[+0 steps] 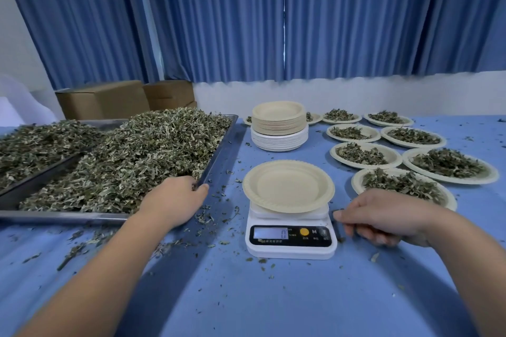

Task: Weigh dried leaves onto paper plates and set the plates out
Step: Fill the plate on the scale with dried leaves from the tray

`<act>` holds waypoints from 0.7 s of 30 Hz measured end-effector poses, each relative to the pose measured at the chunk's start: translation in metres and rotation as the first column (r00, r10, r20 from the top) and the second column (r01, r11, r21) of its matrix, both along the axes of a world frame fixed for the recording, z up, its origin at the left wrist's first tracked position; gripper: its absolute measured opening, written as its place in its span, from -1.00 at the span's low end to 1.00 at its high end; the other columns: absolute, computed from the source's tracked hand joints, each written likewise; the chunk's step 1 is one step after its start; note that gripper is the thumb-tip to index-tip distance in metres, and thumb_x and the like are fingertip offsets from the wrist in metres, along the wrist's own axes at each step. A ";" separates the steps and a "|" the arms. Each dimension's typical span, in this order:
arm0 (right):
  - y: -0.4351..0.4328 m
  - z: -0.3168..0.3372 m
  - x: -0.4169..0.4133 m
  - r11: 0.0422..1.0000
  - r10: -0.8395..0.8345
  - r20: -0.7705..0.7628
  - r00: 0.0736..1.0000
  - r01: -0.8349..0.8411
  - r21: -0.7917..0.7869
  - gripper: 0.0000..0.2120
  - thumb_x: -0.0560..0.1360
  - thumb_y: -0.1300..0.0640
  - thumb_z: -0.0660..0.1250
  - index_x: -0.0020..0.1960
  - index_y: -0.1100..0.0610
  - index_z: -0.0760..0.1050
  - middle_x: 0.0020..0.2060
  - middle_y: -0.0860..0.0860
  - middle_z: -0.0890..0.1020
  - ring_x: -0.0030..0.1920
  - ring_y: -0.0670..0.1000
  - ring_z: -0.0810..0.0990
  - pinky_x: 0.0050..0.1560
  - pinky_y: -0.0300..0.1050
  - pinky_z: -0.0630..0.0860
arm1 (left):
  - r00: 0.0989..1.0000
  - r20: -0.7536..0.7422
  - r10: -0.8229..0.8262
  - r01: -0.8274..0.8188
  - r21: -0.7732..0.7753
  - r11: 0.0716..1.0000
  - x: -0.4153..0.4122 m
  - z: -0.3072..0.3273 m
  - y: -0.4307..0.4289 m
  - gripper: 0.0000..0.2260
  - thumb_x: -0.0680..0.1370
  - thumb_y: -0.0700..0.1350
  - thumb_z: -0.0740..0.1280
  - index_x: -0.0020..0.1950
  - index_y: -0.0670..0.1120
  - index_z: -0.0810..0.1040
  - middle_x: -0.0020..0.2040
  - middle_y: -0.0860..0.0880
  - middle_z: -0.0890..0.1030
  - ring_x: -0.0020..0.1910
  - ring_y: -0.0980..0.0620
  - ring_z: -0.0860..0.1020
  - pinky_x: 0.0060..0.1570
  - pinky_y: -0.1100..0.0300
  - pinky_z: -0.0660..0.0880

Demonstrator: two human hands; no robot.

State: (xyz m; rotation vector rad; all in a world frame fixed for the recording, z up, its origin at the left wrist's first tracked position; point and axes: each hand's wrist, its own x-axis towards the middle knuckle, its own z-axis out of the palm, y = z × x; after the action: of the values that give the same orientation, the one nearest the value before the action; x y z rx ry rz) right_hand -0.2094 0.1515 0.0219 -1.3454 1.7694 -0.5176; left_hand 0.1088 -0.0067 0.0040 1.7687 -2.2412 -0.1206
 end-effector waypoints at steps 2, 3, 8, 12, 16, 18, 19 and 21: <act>0.000 -0.001 -0.001 1.000 -0.002 0.000 1.000 0.002 -0.003 -0.67 0.53 -0.05 0.34 -0.28 0.17 0.56 -0.53 0.01 0.41 -0.56 -0.03 0.28 -0.56 -0.27 0.13 | 0.999 0.018 -0.031 0.031 0.018 0.999 0.003 0.002 0.005 -0.56 0.62 0.19 0.10 0.28 -0.08 0.49 -0.03 -0.01 0.59 -0.13 0.00 0.58 -0.04 0.05 0.57; 0.000 -0.002 -0.002 1.000 -0.004 0.000 1.000 0.004 -0.007 -0.67 0.53 -0.05 0.34 -0.28 0.16 0.56 -0.53 0.01 0.41 -0.56 -0.03 0.28 -0.56 -0.27 0.13 | 0.998 0.043 -0.045 0.044 0.023 0.999 0.005 0.002 0.008 -0.56 0.62 0.20 0.09 0.29 -0.08 0.48 -0.03 -0.01 0.59 -0.13 0.00 0.58 -0.05 0.05 0.57; 0.000 -0.004 -0.005 0.999 -0.029 -0.001 1.000 0.029 -0.045 -0.69 0.51 -0.06 0.36 -0.25 0.16 0.57 -0.51 0.01 0.41 -0.55 -0.04 0.29 -0.57 -0.27 0.15 | 0.986 0.135 -0.094 0.093 0.010 0.996 0.013 0.000 0.016 -0.59 0.62 0.22 0.06 0.05 -0.08 0.50 -0.17 -0.02 0.60 -0.23 0.02 0.58 -0.16 0.06 0.56; -0.001 -0.006 -0.004 0.998 -0.044 0.023 0.999 0.045 -0.049 -0.70 0.51 -0.04 0.36 -0.20 0.19 0.59 -0.50 0.02 0.41 -0.55 -0.04 0.30 -0.59 -0.27 0.14 | 0.995 0.066 -0.082 0.083 -0.014 0.996 0.018 -0.001 0.018 -0.59 0.60 0.24 0.11 -0.14 -0.07 0.49 -0.31 -0.04 0.58 -0.33 -0.01 0.57 -0.29 0.11 0.50; -0.002 -0.006 -0.004 0.997 -0.046 0.042 0.998 0.049 -0.060 -0.71 0.52 -0.03 0.36 -0.19 0.20 0.59 -0.50 0.03 0.42 -0.55 -0.03 0.30 -0.58 -0.27 0.14 | 0.996 -0.048 -0.073 0.072 -0.016 0.997 0.022 0.002 0.014 -0.65 0.59 0.20 0.18 -0.15 -0.04 0.53 -0.38 -0.03 0.59 -0.50 0.07 0.48 -0.46 0.21 0.39; -0.001 -0.006 -0.005 0.996 -0.050 0.048 0.998 0.053 -0.067 -0.71 0.52 -0.02 0.35 -0.19 0.20 0.59 -0.50 0.03 0.42 -0.55 -0.03 0.29 -0.57 -0.27 0.14 | 0.992 -0.107 -0.064 0.061 -0.028 0.998 0.024 0.005 0.011 -0.74 0.59 0.14 0.22 -0.16 0.01 0.51 -0.42 0.01 0.57 -0.64 0.16 0.36 -0.60 0.30 0.28; -0.001 -0.005 -0.005 0.996 -0.052 0.047 0.998 0.056 -0.071 -0.71 0.52 -0.02 0.35 -0.19 0.21 0.59 -0.50 0.03 0.42 -0.55 -0.03 0.29 -0.57 -0.26 0.14 | 0.989 -0.135 -0.058 0.055 -0.031 0.998 0.024 0.006 0.009 -0.79 0.59 0.12 0.24 -0.15 0.04 0.50 -0.42 0.03 0.55 -0.69 0.18 0.32 -0.65 0.32 0.25; -0.001 -0.005 -0.004 0.995 -0.059 0.045 0.997 0.063 -0.080 -0.71 0.53 -0.01 0.34 -0.20 0.21 0.59 -0.50 0.03 0.42 -0.57 -0.03 0.29 -0.58 -0.26 0.15 | 0.981 -0.184 -0.053 0.049 -0.027 0.998 0.025 0.007 0.007 -0.84 0.59 0.09 0.26 -0.14 0.06 0.49 -0.42 0.07 0.50 -0.73 0.17 0.30 -0.70 0.33 0.20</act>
State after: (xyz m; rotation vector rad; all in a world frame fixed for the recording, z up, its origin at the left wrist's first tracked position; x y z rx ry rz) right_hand -0.2136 0.1502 0.0171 -1.3292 1.7760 -0.6529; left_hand 0.1338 0.0001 0.0107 1.6181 -2.1470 -0.2589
